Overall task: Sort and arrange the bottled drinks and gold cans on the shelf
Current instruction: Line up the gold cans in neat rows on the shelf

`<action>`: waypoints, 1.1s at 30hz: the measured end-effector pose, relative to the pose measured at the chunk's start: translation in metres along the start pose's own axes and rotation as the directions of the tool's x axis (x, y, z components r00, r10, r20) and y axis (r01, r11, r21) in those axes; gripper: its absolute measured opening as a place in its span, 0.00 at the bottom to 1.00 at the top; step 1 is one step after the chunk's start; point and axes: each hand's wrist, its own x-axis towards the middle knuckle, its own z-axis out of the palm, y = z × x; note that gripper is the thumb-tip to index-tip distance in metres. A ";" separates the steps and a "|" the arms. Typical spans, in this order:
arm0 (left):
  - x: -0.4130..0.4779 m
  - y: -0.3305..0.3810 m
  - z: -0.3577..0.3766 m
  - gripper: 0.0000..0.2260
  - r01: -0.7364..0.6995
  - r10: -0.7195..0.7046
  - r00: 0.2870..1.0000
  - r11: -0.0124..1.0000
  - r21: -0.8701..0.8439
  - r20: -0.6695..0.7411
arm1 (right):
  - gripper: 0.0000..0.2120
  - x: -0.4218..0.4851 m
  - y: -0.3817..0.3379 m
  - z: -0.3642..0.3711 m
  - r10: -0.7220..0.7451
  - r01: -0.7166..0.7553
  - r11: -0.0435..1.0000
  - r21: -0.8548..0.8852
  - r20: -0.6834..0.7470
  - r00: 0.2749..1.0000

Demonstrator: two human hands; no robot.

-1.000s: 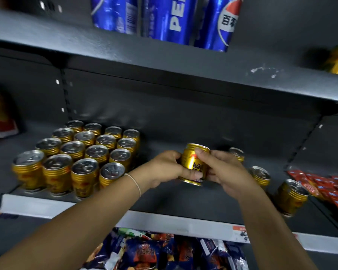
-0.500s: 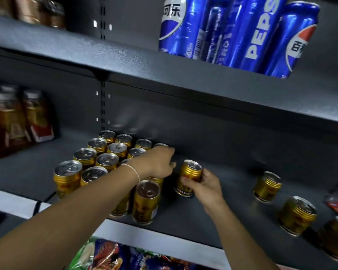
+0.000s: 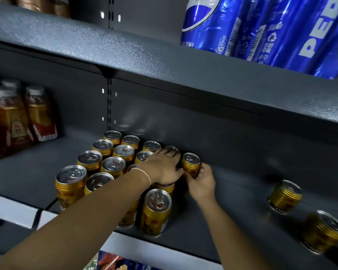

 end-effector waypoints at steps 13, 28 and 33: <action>-0.001 -0.001 0.000 0.32 -0.008 0.008 1.000 1.000 0.000 0.002 | 0.27 0.010 0.010 0.007 -0.083 0.079 0.992 -0.102 -0.033 0.996; 0.000 0.000 0.000 0.31 -0.021 0.021 1.000 1.000 -0.009 0.002 | 0.32 0.009 -0.014 -0.042 0.063 -0.052 0.980 -0.192 0.049 0.997; 0.001 0.014 -0.015 0.29 -0.013 0.012 1.000 0.999 -0.041 -0.016 | 0.15 0.002 -0.018 -0.123 0.004 -0.027 0.967 -0.254 -0.090 0.996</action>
